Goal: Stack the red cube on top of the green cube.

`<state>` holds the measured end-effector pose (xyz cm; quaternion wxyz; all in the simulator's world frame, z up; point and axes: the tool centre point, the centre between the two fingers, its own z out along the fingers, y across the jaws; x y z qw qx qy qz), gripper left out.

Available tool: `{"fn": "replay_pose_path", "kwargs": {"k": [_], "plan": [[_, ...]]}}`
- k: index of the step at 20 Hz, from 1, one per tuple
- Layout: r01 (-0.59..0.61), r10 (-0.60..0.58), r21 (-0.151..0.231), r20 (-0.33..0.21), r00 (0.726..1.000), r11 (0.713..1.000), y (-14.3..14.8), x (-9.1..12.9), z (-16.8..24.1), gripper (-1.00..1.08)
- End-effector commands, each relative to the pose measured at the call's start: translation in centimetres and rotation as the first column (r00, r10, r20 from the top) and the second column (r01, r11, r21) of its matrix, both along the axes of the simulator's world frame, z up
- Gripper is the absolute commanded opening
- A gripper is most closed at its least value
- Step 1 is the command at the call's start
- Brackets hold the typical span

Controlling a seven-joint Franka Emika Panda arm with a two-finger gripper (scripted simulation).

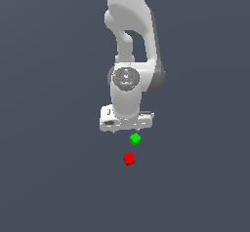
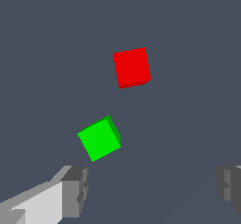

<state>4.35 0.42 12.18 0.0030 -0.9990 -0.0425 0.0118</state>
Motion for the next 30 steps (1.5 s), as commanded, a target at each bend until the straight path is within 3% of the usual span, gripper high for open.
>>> {"fn": "replay_pose_path", "kwargs": {"k": [1, 15, 30], "plan": [[-0.029, 0.029, 0.000, 0.004, 1.000, 1.000, 0.1, 1.4, -0.9, 1.00], [-0.157, 0.157, -0.004, 0.020, 0.987, 0.988, 1.0, 7.5, -4.5, 1.00], [-0.185, 0.185, -0.005, 0.024, 0.982, 0.983, 1.4, 8.9, -5.2, 1.00]]}}
